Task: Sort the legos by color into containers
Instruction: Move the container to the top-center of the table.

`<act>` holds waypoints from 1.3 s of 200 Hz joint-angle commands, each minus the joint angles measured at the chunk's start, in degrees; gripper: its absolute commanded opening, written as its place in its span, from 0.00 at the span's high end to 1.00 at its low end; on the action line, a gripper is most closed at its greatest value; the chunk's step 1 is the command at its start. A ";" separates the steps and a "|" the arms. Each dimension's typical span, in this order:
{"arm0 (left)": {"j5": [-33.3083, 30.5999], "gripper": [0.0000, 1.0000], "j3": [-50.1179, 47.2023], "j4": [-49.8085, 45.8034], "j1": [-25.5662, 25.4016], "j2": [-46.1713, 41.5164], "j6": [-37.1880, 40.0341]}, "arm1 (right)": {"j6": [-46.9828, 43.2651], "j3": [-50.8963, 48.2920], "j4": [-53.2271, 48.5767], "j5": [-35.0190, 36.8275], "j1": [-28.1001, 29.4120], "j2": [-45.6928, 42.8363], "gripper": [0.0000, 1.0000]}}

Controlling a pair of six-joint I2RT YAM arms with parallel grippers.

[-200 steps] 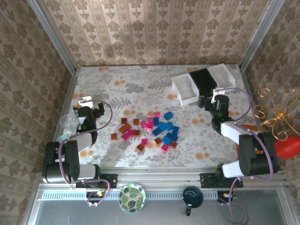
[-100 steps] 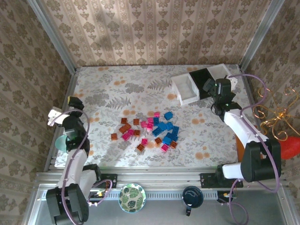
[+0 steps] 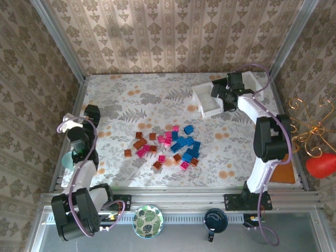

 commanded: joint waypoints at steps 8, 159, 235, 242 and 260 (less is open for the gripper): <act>6.72 0.03 4.92 -4.24 -5.56 -3.48 3.03 | -1.70 8.93 -9.43 -1.97 -0.02 7.03 0.12; -0.05 0.11 7.14 -32.47 -29.32 -20.80 15.80 | -0.37 22.58 -14.86 -1.09 12.45 18.63 0.85; -3.36 0.11 5.97 -37.39 -32.03 -26.44 16.66 | 12.75 33.79 -22.25 7.25 25.48 23.66 1.00; -3.45 0.11 5.85 -37.65 -32.09 -26.86 16.64 | 14.24 34.45 -22.66 8.20 26.53 23.97 1.00; -3.45 0.11 5.93 -38.58 -32.21 -27.33 16.84 | 17.08 36.06 -23.23 9.85 28.96 24.92 1.00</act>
